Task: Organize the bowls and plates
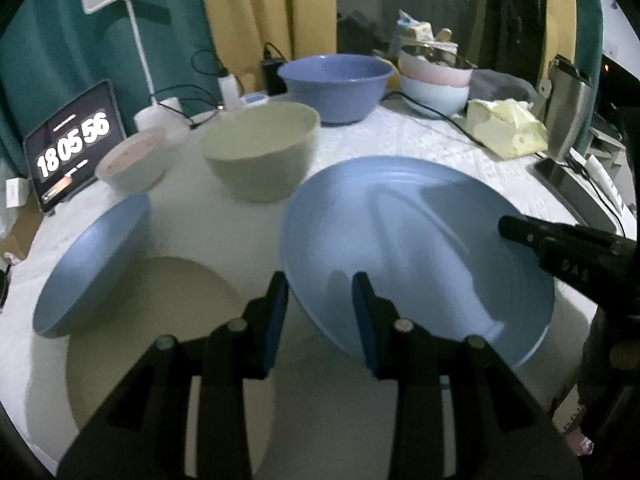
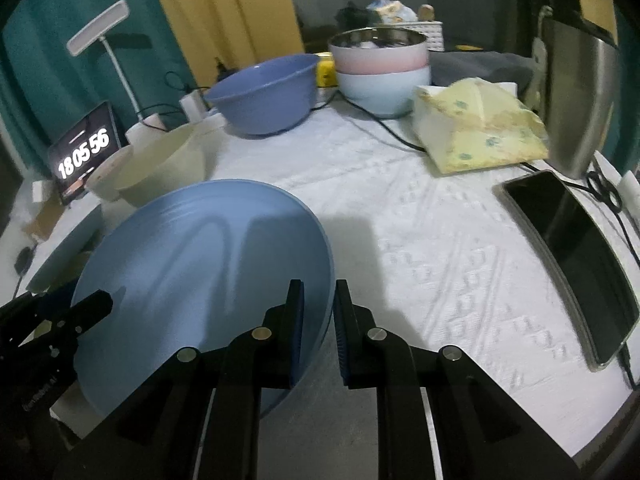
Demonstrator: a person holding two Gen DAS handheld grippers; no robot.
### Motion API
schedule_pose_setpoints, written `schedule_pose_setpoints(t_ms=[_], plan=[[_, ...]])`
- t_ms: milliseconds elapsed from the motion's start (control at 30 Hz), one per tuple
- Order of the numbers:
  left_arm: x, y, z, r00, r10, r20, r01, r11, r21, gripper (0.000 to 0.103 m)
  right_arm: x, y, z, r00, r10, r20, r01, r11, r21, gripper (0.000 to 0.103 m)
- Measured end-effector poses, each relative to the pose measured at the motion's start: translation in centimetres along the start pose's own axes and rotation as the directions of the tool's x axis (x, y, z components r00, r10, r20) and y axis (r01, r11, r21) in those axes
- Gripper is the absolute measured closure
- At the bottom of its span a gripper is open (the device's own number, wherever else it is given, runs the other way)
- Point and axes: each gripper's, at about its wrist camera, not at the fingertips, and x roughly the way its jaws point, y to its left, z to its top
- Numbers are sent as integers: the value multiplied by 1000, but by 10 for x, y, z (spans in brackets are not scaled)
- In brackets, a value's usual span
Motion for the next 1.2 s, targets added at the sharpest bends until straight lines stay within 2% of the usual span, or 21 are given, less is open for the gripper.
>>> schedule_pose_setpoints(t_ms=[300, 433, 500, 600, 700, 967, 1200], plan=[[19, -8, 6, 998, -23, -61, 23, 1000, 2, 67, 8, -14, 4, 1000, -27, -2, 27, 999, 26, 87], [21, -5, 4, 997, -9, -79, 10, 1000, 8, 67, 9, -13, 4, 999, -38, -2, 38, 999, 29, 87], [15, -2, 4, 998, 1, -56, -1, 1000, 9, 65, 6, -12, 5, 999, -51, 12, 51, 998, 41, 86], [4, 4, 3, 1000, -16, -15, 16, 1000, 0, 55, 1, -13, 7, 997, -69, 22, 67, 996, 58, 83], [-7, 11, 3, 999, -27, 19, 27, 1000, -10, 55, -6, -12, 8, 996, -80, 39, 77, 994, 76, 77], [-44, 34, 5, 991, -33, 131, 40, 998, -51, 55, -28, 5, 10, 992, -99, 84, 93, 993, 73, 76], [-66, 67, 4, 979, 3, 205, 15, 996, -84, 55, -34, 42, 14, 991, -73, 114, 70, 997, 26, 76]])
